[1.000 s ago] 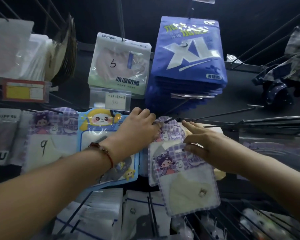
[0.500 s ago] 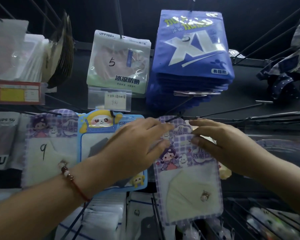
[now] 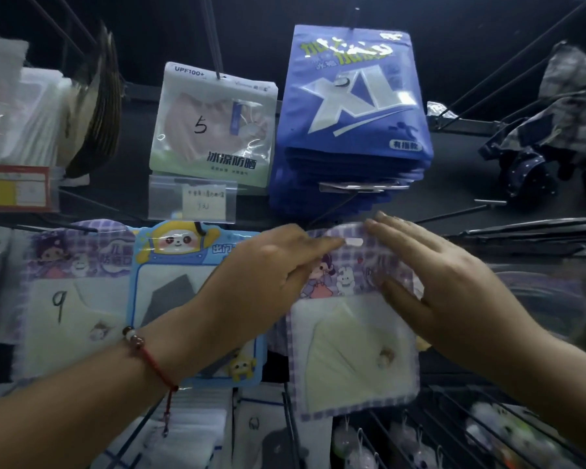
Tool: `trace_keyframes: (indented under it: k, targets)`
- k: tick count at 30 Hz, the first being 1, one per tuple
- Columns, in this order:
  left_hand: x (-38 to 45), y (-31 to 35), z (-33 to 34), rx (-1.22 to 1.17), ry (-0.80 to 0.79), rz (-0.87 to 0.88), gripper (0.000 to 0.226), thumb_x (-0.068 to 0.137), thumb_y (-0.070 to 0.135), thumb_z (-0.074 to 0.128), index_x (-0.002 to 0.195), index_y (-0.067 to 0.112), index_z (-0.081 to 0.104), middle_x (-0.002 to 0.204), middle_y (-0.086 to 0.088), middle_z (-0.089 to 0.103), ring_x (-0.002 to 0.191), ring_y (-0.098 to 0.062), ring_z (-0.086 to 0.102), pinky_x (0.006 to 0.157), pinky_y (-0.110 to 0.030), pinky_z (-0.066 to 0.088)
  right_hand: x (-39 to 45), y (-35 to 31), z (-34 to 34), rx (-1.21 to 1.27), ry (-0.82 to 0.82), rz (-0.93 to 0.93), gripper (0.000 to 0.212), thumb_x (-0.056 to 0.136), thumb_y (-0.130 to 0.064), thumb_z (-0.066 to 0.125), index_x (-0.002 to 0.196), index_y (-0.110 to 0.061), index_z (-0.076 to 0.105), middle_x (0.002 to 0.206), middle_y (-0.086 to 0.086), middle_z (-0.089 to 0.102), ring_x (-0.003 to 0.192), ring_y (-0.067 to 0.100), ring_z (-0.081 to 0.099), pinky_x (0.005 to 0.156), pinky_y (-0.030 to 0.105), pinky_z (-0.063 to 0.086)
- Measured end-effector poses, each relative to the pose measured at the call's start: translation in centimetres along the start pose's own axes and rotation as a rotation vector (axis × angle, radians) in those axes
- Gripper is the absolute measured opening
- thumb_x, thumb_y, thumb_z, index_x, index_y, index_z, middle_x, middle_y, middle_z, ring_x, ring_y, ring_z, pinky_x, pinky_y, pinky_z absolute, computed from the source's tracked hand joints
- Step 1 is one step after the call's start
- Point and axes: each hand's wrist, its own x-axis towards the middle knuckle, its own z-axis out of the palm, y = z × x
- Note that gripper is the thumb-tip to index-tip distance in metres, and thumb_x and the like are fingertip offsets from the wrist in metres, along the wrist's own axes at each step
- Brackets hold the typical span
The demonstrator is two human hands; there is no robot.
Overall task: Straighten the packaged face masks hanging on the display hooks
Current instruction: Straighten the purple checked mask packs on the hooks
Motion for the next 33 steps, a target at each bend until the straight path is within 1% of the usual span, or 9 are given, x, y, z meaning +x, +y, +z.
trace_keyframes:
  k: [4, 6, 10, 14, 18, 23, 27, 30, 33]
  targets:
    - [1.5, 0.0, -0.3, -0.074, 0.04, -0.075, 0.037, 0.099, 0.015, 0.055, 0.135, 0.018, 0.061, 0.099, -0.001, 0.065, 0.084, -0.014, 0.062, 0.079, -0.031, 0.054, -0.6, 0.0, 0.4, -0.067, -0.101, -0.025, 0.068, 0.093, -0.056, 0.037, 0.155, -0.03, 0.023, 0.164, -0.005, 0.009, 0.15, 0.015, 0.01, 0.116, 0.042, 0.02]
    - [2.0, -0.1, -0.4, -0.13, 0.022, -0.167, 0.036, 0.102, 0.018, 0.054, 0.136, 0.023, 0.06, 0.103, 0.001, 0.064, 0.089, -0.013, 0.062, 0.083, -0.031, 0.054, -0.5, 0.0, 0.8, -0.084, -0.143, -0.012, 0.071, 0.091, -0.061, 0.031, 0.155, -0.035, 0.014, 0.164, -0.01, -0.002, 0.151, 0.011, -0.001, 0.117, 0.036, 0.011]
    - [2.1, -0.2, -0.3, 0.007, -0.09, -0.217, 0.04, 0.103, 0.023, 0.049, 0.141, 0.035, 0.053, 0.106, 0.003, 0.062, 0.095, -0.015, 0.06, 0.084, -0.036, 0.053, -0.1, -0.1, 2.0, -0.073, -0.268, 0.012, 0.073, 0.092, -0.068, 0.028, 0.151, -0.044, -0.007, 0.158, -0.017, -0.023, 0.146, 0.004, -0.021, 0.116, 0.023, -0.008]
    - [2.3, -0.5, 0.8, 0.514, -0.279, -0.173, 0.051, 0.103, 0.022, 0.044, 0.152, 0.034, 0.033, 0.11, 0.004, 0.058, 0.097, -0.018, 0.052, 0.083, -0.03, 0.041, 0.7, -0.2, 3.4, -0.034, -0.382, 0.044, 0.076, 0.093, -0.065, 0.036, 0.152, -0.044, -0.008, 0.157, -0.019, -0.025, 0.145, 0.004, -0.023, 0.12, 0.029, -0.004]
    - [1.8, -1.2, 1.5, 0.726, -0.354, -0.147, 0.057, 0.102, 0.023, 0.046, 0.154, 0.03, 0.025, 0.118, 0.001, 0.057, 0.104, -0.022, 0.049, 0.087, -0.035, 0.037, 1.5, -0.7, 4.1, 0.026, -0.482, 0.069, 0.077, 0.094, -0.061, 0.041, 0.153, -0.041, -0.005, 0.159, -0.017, -0.018, 0.143, 0.002, -0.02, 0.116, 0.025, -0.008]
    - [1.3, -1.3, 1.8, 0.755, -0.414, -0.192, 0.056, 0.101, 0.026, 0.046, 0.153, 0.03, 0.028, 0.129, -0.002, 0.049, 0.117, -0.025, 0.045, 0.097, -0.04, 0.036, 1.8, -1.6, 4.1, 0.052, -0.524, 0.078, 0.076, 0.094, -0.061, 0.043, 0.153, -0.043, -0.003, 0.16, -0.019, -0.012, 0.147, 0.003, -0.013, 0.109, 0.022, -0.006]
    - [-0.7, -0.2, 0.3, 0.719, -0.323, -0.173, 0.045, 0.095, 0.038, 0.048, 0.136, 0.022, 0.059, 0.133, -0.016, 0.058, 0.122, -0.036, 0.054, 0.098, -0.049, 0.044, 1.5, -2.6, 3.4, 0.106, -0.538, 0.088, 0.076, 0.092, -0.062, 0.045, 0.152, -0.047, 0.001, 0.159, -0.023, -0.011, 0.146, 0.0, -0.011, 0.113, 0.024, -0.002]
    - [-3.6, 1.3, -1.9, 0.654, -0.3, -0.202, 0.05, 0.095, 0.046, 0.044, 0.136, 0.022, 0.059, 0.142, -0.017, 0.054, 0.129, -0.036, 0.051, 0.104, -0.051, 0.041, 1.0, -4.1, 2.7, 0.149, -0.545, 0.072, 0.076, 0.091, -0.063, 0.046, 0.151, -0.05, 0.001, 0.157, -0.028, -0.011, 0.144, -0.005, -0.012, 0.114, 0.023, -0.001]
    - [-6.4, 2.2, -5.2, 0.651, -0.318, -0.286, 0.055, 0.093, 0.052, 0.043, 0.138, 0.024, 0.058, 0.143, -0.015, 0.054, 0.127, -0.034, 0.053, 0.096, -0.048, 0.047, 1.1, -6.5, 2.4, 0.16, -0.554, 0.035, 0.076, 0.089, -0.066, 0.045, 0.15, -0.053, 0.001, 0.157, -0.028, -0.009, 0.141, -0.008, -0.011, 0.109, 0.019, -0.003]
